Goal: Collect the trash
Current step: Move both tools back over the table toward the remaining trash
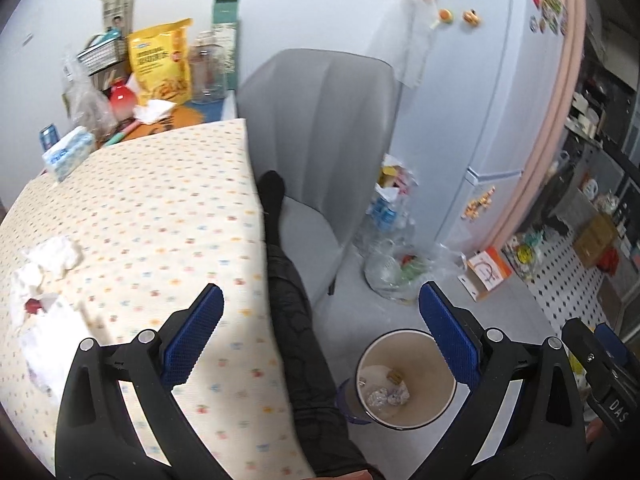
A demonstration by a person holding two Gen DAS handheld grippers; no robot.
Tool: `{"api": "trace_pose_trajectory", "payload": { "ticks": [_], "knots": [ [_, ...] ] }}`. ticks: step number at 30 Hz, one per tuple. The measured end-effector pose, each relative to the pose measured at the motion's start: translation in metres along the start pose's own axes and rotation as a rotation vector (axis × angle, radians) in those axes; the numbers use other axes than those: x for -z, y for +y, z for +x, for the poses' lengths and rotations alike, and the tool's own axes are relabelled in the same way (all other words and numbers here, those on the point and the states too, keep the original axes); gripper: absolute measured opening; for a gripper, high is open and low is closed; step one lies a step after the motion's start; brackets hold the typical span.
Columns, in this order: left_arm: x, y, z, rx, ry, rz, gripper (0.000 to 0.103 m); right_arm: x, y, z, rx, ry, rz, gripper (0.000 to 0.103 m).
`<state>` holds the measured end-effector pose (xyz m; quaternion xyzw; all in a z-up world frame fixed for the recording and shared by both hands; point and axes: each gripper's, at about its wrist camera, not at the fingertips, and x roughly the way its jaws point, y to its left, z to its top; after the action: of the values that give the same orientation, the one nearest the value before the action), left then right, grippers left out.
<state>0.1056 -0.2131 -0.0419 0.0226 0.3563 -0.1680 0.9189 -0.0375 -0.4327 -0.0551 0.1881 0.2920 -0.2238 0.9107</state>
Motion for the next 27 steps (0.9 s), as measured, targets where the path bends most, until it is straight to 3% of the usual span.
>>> {"api": "trace_pose_trajectory", "payload": {
  "ticks": [17, 27],
  "knots": [
    [0.011, 0.128, -0.047, -0.055, -0.059, -0.184, 0.097, 0.015, 0.13, -0.027, -0.092, -0.011, -0.183, 0.095],
    [0.025, 0.184, -0.068, -0.098, -0.078, -0.255, 0.097, 0.031, 0.18, -0.037, -0.142, 0.001, -0.25, 0.095]
  ]
}}
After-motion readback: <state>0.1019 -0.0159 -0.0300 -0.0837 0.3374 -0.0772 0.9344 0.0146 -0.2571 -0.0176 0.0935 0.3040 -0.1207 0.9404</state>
